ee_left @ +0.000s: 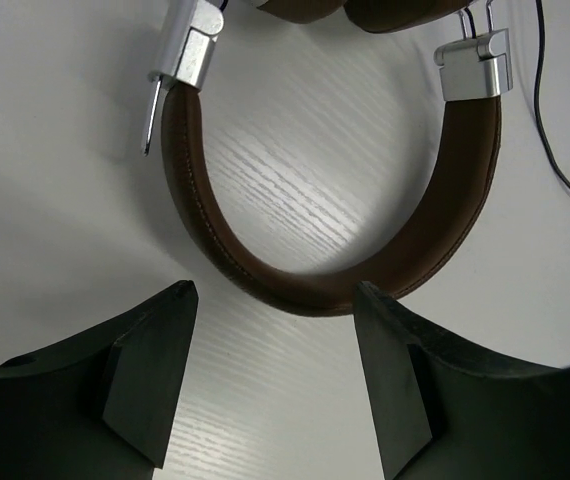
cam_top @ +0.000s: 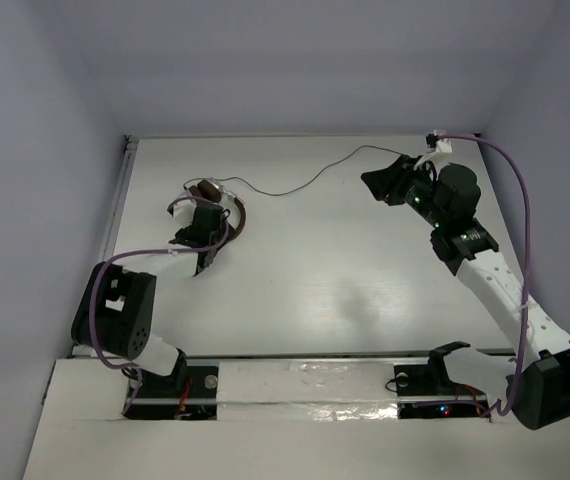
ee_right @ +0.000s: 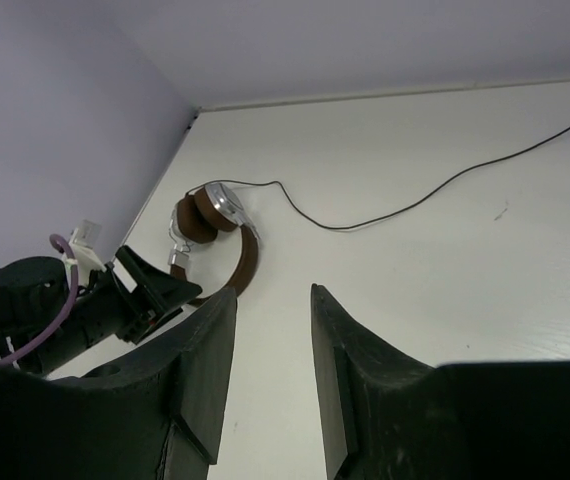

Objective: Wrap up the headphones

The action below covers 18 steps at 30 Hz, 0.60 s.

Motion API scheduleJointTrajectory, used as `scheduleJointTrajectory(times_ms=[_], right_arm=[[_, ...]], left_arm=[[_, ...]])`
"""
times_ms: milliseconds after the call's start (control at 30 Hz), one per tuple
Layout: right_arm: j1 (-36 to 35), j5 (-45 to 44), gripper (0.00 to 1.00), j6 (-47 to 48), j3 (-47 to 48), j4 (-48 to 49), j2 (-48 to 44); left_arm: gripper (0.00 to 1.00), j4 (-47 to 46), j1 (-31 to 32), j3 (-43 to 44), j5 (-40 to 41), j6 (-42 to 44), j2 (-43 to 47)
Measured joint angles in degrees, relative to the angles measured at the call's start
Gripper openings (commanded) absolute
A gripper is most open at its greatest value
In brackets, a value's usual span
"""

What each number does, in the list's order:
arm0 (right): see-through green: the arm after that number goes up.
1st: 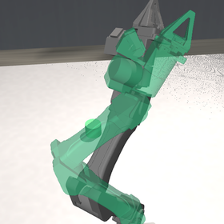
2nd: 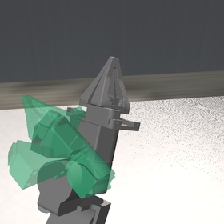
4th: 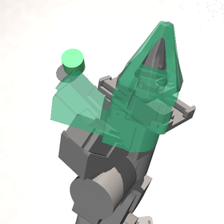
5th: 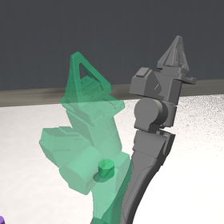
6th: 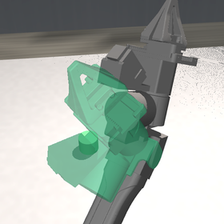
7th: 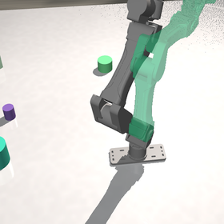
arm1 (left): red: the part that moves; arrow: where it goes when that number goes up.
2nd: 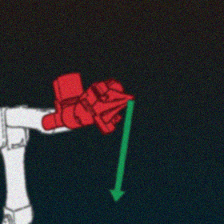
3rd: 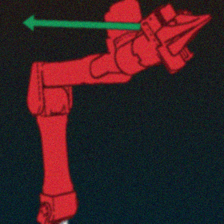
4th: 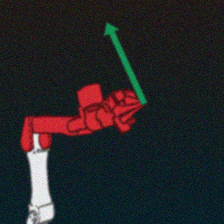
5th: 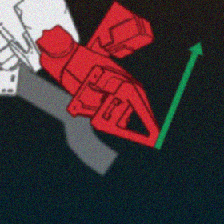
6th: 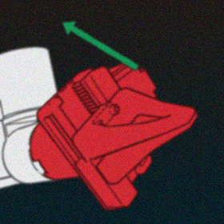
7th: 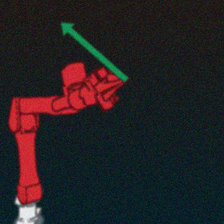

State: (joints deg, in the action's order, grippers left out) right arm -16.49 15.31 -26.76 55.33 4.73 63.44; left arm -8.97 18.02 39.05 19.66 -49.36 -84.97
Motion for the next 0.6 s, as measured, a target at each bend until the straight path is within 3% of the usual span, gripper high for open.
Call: scheduleJointTrajectory(times_ms=[200,300,333,400,500,600], right_arm=[[0.0,0.3,0.41,0.0,0.0,0.0,0.4],[0.0,0.4,0.41,0.0,0.0,0.0,0.5],[0.0,0.4,0.4,0.0,0.0,0.0,0.5],[0.0,0.4,0.4,0.0,0.0,0.0,0.5],[0.0,0.4,0.4,0.0,0.0,0.0,0.5],[0.0,0.5,0.4,-0.1,0.0,0.4,0.8]], left_arm=[[0.55,-2.0,0.0,0.9,-0.2,-0.3,-4.3],[0.35,-2.5,0.0,1.9,0.0,-0.4,-5.9],[0.21,-2.5,0.0,2.1,0.1,-0.3,-6.1],[0.03,-2.4,-0.2,2.2,0.6,-0.1,-6.1],[0.0,-2.6,-0.5,2.7,0.2,2.1,-6.1],[0.0,-1.2,0.0,4.9,-5.4,8.5,-6.5]])
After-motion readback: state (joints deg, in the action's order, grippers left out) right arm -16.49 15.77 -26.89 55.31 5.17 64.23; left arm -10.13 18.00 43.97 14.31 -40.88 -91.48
